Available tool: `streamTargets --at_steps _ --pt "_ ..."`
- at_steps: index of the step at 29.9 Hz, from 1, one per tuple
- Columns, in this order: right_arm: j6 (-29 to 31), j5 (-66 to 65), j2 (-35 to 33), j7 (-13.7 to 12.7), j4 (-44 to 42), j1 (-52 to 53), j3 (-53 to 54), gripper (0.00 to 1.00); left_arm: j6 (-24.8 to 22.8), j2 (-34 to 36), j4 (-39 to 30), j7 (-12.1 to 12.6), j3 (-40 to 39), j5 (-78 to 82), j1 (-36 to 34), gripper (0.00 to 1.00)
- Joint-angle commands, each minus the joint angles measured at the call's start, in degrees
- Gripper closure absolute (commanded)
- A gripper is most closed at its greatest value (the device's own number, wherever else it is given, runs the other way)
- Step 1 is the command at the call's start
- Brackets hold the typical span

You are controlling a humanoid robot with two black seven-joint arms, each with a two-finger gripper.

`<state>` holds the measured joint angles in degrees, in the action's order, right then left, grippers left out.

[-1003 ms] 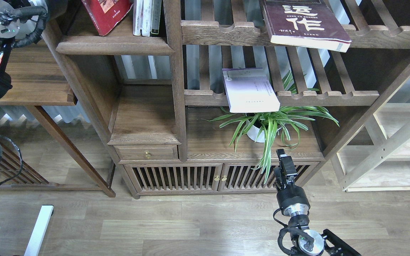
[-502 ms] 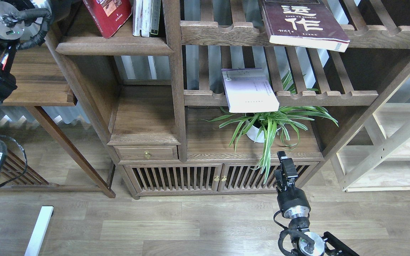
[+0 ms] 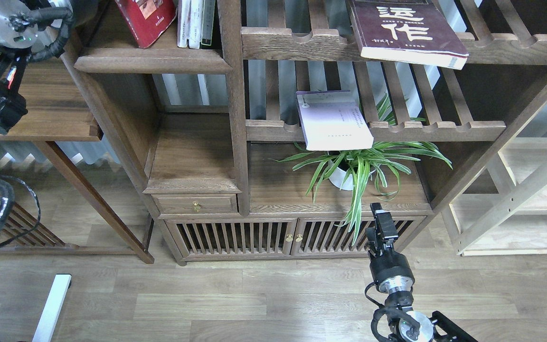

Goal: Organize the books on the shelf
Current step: 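Hold the left gripper at the upper shelf pressing the red book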

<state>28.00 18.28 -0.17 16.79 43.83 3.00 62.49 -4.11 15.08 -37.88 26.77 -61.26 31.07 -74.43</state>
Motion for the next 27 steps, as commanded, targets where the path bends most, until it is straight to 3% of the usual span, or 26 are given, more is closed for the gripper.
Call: streamTargets --at_steps 1,7,15,22,27 --pt "0.0 0.1 0.1 0.0 0.0 -0.3 -0.1 0.00 0.1 -0.7 0.0 0.0 0.0 0.0 -0.5 0.94" --pt "0.0 0.2 -0.1 0.0 0.4 -1.2 0.0 0.00 0.0 -1.2 1.4 -0.3 2.0 0.0 -0.9 0.94" --pt "0.0 0.5 -0.6 0.0 1.1 -1.9 0.1 0.00 -0.8 -1.7 3.6 -4.1 4.0 0.0 -1.9 0.94" --pt "0.0 1.1 -0.7 0.0 1.7 -2.5 0.1 0.00 -1.8 -1.7 3.7 -4.6 4.8 0.0 -2.0 0.94" --pt "0.0 1.2 -0.9 0.0 1.8 -2.7 0.1 0.00 -2.8 -1.8 3.8 -6.6 5.7 0.0 -1.9 0.94"
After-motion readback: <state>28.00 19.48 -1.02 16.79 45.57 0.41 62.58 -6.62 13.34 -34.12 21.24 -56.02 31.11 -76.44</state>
